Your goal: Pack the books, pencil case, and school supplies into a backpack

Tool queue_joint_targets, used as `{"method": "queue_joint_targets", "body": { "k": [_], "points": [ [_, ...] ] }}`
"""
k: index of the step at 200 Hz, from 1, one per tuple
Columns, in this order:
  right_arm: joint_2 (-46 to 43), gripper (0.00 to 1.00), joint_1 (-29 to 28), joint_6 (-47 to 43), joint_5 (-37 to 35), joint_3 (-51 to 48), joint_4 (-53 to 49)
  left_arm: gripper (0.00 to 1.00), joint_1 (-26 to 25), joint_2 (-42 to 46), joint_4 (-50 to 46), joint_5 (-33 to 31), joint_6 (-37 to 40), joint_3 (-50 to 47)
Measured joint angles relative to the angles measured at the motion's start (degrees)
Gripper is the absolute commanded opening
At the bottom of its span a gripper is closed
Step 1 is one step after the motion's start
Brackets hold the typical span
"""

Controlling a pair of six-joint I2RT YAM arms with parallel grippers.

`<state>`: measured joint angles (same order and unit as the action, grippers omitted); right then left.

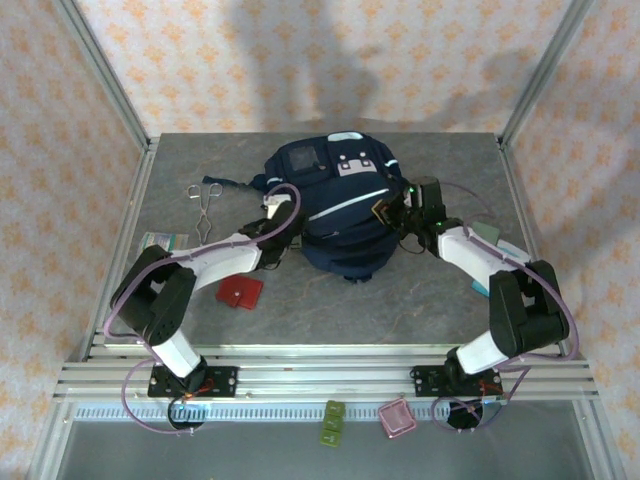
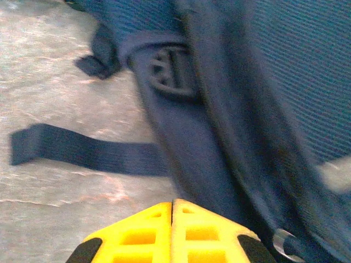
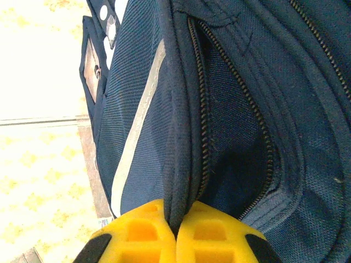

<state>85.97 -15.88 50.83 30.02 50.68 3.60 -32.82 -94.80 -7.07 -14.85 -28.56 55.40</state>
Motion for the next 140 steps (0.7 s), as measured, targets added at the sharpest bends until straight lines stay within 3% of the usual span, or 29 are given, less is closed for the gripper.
{"method": "queue_joint_targets", "body": {
  "k": [17, 63, 97, 140],
  "points": [
    [0.00, 0.00, 0.13, 0.09, 0.44, -0.26, 0.63, 0.00, 0.81, 0.17, -0.02, -0.33, -0.07, 0.00],
    [-0.13, 0.00, 0.35, 1.53, 3.10, -0.83, 4.44, 0.36, -3.28, 1.88, 0.33, 3.21, 1.11, 0.94],
    [-0.98, 0.00, 0.33, 3.69, 4.76, -0.81, 7.02, 0.48, -8.13, 4.11, 2.62, 7.21, 1.86, 1.33],
    [-1.18, 0.00, 0.33, 5.14, 5.57, -0.11, 8.04, 0.63, -9.09, 3.87, 6.71, 10.54, 1.44, 1.22]
  ]
}}
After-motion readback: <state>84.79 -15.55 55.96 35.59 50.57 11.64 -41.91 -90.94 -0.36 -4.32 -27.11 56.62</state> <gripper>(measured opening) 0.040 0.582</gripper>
